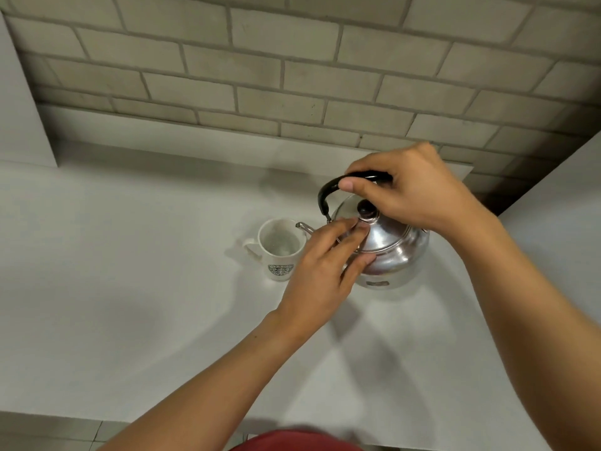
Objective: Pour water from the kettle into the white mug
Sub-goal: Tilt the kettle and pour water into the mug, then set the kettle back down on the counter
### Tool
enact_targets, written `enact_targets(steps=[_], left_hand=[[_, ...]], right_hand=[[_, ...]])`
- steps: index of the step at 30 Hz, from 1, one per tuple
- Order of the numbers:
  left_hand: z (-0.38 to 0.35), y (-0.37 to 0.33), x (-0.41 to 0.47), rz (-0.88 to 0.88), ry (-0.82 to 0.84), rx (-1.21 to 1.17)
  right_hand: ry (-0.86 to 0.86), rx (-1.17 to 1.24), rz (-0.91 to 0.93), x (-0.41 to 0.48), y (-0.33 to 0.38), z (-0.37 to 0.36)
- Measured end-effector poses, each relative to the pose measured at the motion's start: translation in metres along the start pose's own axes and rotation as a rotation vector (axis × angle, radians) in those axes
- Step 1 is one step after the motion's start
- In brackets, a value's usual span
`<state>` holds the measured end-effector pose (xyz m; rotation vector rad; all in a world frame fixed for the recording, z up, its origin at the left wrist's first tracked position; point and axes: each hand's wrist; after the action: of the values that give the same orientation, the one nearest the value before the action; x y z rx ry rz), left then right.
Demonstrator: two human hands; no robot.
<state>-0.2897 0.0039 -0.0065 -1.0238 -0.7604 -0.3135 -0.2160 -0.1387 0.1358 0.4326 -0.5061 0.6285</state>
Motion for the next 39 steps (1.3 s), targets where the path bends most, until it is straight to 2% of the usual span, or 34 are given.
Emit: enact_targets(steps=[4,7,9,12,15,17,22,23,24,30,32,35,39], left_hand=[[0.006,-0.001,0.007,0.057,-0.014,-0.065],[0.01,-0.004,0.022,0.161,-0.125,-0.138],[0.01,-0.005,0.034,0.218,-0.169,-0.093],[0.006,-0.004,0.053,0.198,-0.025,0.037],[0.006,-0.001,0.068,0.132,0.136,0.015],[0.007,0.001,0.069,0.097,0.181,0.015],[-0.003,0.006,0.09,0.067,0.225,0.041],[-0.034,0.033,0.133,0.07,0.211,0.071],[-0.043,0.046,0.144,0.079,0.208,0.089],[-0.05,0.084,0.164,0.072,0.149,0.167],[-0.071,0.128,0.184,0.137,0.142,0.183],[-0.077,0.147,0.185,0.172,0.159,0.163],[-0.09,0.169,0.189,0.309,0.229,0.117]], right_hand=[[-0.146,0.063,-0.114,-0.025,-0.013,-0.003],[-0.25,0.165,-0.216,-0.042,-0.022,-0.004],[-0.312,0.202,-0.245,-0.05,-0.027,-0.006],[-0.394,0.263,-0.284,-0.06,-0.035,-0.007],[-0.42,0.301,-0.294,-0.068,-0.042,-0.013],[-0.43,0.341,-0.308,-0.072,-0.045,-0.02],[-0.32,0.412,-0.389,-0.06,-0.067,-0.03],[-0.322,0.42,-0.369,-0.019,-0.113,-0.043],[-0.283,0.413,-0.367,-0.009,-0.128,-0.049],[-0.109,0.224,-0.35,-0.006,-0.163,-0.073],[-0.071,0.201,-0.408,0.013,-0.193,-0.101],[-0.002,0.169,-0.424,0.017,-0.201,-0.111],[0.033,0.17,-0.446,0.025,-0.207,-0.123]])
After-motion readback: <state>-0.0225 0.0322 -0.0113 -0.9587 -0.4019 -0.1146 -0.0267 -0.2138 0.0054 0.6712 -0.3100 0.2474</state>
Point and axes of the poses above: each hand's wrist, its own x-axis towards the middle knuckle, its own z-axis out of the back of the hand, y = z × x, and after that the axes turned 13 degrees about -y, right-handed
